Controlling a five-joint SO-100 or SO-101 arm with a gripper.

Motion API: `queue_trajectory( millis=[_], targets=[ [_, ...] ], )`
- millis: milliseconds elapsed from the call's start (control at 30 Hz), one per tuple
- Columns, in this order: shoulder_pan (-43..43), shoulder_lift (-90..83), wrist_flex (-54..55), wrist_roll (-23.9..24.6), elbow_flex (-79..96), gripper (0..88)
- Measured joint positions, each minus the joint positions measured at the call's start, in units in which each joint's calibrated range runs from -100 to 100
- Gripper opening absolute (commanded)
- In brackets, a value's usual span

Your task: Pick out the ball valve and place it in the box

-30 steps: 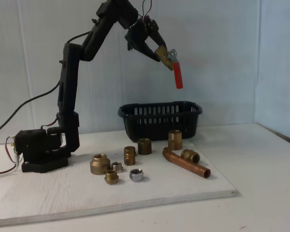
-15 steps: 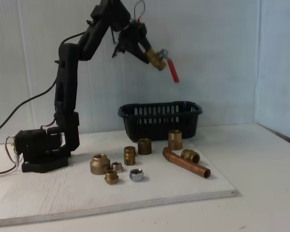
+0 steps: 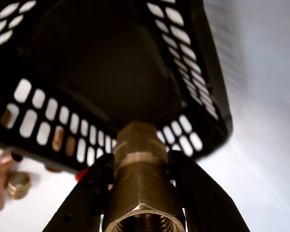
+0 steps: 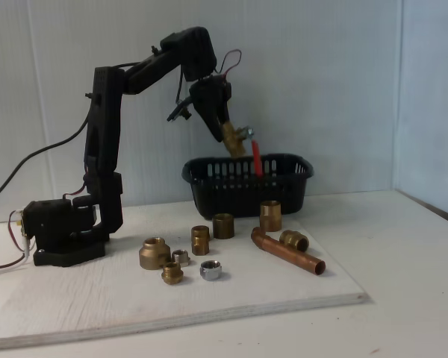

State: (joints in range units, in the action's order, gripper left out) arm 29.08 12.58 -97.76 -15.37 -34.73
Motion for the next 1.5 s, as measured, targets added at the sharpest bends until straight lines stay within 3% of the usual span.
queue_trajectory(
  millis=[300, 1167, 1367, 1500],
  targets=[
    [0.1, 0.0, 4.6, 0.0, 11.2, 0.6],
    [-1.2, 0.0, 4.2, -1.8, 6.8, 0.8],
    [-1.7, 0.0, 0.7, -1.9, 2.6, 14.7],
    [-1.9, -0.3, -0.3, -2.0, 1.5, 19.4]
  ],
)
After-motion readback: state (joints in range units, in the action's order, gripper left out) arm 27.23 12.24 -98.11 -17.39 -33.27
